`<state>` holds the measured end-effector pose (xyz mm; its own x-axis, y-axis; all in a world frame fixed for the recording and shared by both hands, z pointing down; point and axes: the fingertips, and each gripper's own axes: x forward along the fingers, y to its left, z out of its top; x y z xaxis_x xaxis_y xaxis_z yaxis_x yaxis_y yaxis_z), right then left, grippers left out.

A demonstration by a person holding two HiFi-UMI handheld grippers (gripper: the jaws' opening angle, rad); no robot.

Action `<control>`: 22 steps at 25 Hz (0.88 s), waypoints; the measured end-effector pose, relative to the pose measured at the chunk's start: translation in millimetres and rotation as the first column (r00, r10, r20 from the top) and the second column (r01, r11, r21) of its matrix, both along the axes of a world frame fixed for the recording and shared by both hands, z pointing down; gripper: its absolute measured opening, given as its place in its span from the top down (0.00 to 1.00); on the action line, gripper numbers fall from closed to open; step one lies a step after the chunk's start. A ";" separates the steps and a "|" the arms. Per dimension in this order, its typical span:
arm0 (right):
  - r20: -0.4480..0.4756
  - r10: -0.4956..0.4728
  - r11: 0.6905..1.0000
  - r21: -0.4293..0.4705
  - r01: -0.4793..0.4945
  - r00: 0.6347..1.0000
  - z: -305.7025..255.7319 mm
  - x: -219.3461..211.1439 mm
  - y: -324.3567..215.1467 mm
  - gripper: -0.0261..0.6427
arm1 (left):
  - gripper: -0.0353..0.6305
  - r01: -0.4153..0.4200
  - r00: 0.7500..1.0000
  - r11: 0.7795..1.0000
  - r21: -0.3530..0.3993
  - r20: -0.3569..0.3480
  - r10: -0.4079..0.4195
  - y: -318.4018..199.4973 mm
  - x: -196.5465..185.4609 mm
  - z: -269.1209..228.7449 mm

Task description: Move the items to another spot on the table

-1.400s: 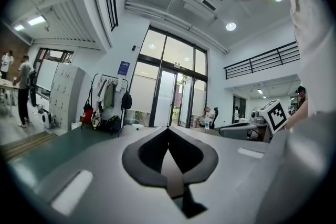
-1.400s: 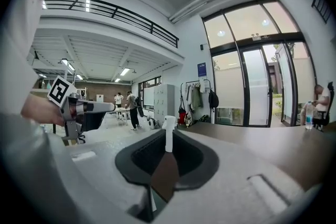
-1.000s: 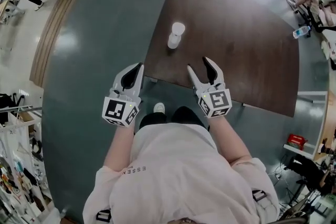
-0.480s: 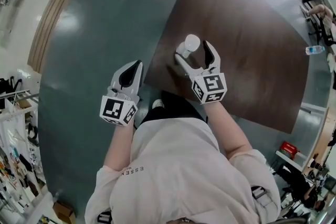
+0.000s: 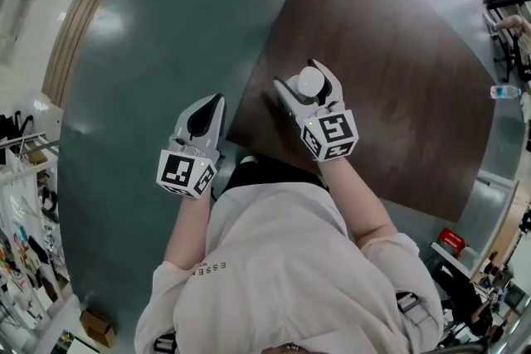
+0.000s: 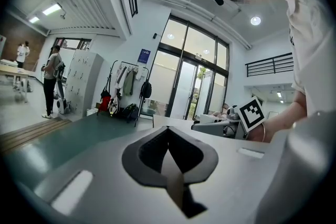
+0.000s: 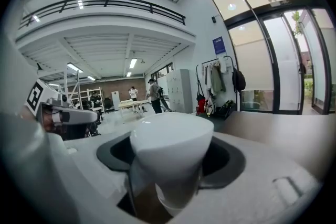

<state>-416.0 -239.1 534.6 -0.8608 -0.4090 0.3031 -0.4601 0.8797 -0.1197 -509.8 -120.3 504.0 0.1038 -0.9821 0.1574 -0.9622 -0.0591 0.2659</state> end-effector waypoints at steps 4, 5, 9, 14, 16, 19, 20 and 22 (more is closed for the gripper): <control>-0.001 -0.030 0.999 -0.016 0.030 1.000 0.3 -3.8 4.8 0.51 | 0.92 -0.001 1.000 1.000 -0.010 -0.009 0.000 0.2 -2.5 1.9; -0.005 -0.036 0.999 -0.015 0.036 0.999 0.3 -3.7 5.8 0.51 | 0.92 -0.002 1.000 1.000 -0.012 -0.011 0.002 0.3 -2.2 1.7; -0.003 -0.037 0.999 -0.002 0.037 0.999 -1.9 -2.0 7.7 0.53 | 0.92 -0.018 1.000 1.000 -0.016 -0.017 0.017 0.0 -0.4 1.4; 0.013 -0.001 1.000 0.012 0.001 1.000 -20.3 3.6 18.9 0.53 | 0.92 -0.054 0.998 0.999 -0.006 -0.015 0.054 7.8 -1.2 -10.7; 0.021 0.022 1.000 0.020 -0.022 1.000 -32.9 9.4 28.6 0.53 | 0.92 -0.078 0.997 0.997 0.004 -0.010 0.079 14.3 0.2 -20.7; 0.036 0.062 0.997 0.034 -0.063 0.997 -51.8 25.6 42.6 0.53 | 0.92 -0.136 0.991 0.991 0.019 -0.007 0.136 20.9 11.8 -32.6; 0.040 0.076 0.996 0.036 -0.077 0.996 -56.2 33.1 46.9 0.53 | 0.92 -0.163 0.987 0.986 0.023 -0.009 0.163 22.2 18.8 -34.4; 0.044 0.105 0.993 0.040 -0.107 0.993 -62.0 49.7 54.9 0.53 | 0.92 -0.222 0.975 0.975 0.026 -0.011 0.223 24.4 36.0 -35.7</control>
